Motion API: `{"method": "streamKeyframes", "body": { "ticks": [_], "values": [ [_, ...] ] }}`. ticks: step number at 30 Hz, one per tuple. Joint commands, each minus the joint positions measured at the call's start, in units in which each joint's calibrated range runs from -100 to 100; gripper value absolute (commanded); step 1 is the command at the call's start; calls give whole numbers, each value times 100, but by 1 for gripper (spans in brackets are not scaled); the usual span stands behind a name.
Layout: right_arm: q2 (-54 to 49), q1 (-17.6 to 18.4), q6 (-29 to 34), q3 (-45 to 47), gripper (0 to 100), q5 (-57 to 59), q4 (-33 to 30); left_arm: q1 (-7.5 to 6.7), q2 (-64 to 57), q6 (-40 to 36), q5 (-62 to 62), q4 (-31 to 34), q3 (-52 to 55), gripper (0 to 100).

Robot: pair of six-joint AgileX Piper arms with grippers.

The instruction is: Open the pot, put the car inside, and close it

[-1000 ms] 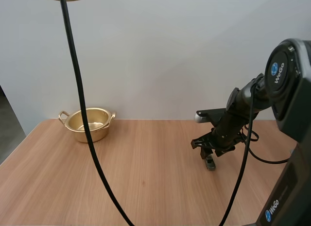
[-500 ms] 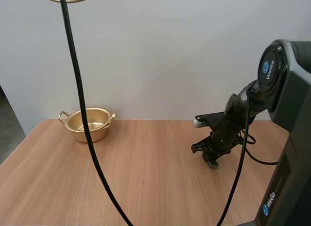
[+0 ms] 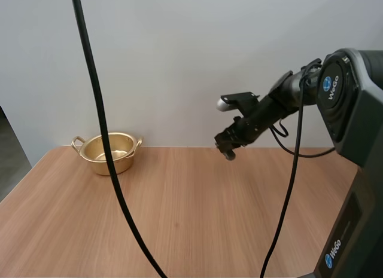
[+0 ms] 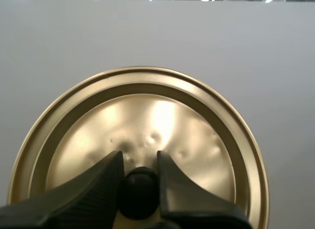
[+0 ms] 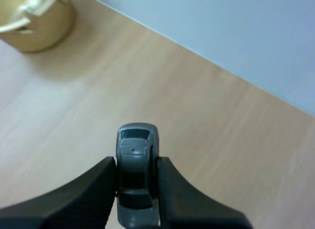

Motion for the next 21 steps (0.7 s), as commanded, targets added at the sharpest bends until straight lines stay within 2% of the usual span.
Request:
{"method": "streamKeyframes", "body": {
  "ticks": [1, 5, 8, 12, 16, 21],
  "values": [
    [4, 390, -424, -605, 0, 813, 2297, -1, -159, 2, -298, 6, 5, 0],
    [28, 1083, -424, -1111, 0, 61, 2285, -1, -392, 146, -707, 35, 5, 0],
    [120, 1659, -424, -1390, 0, -1021, 2137, -1, -489, 306, -707, 46, 5, 0],
    [505, 2155, -424, -1802, 0, -1918, 1790, 85, -581, 310, -688, 189, 5, 0],
    [1102, 2353, -406, -2258, 0, -2402, 1760, 145, -612, 339, -688, 639, 5, 0],
    [1951, 2361, -372, -2915, 0, -2385, 1685, 145, -612, 339, -515, 775, 5, 0]
  ]
}}
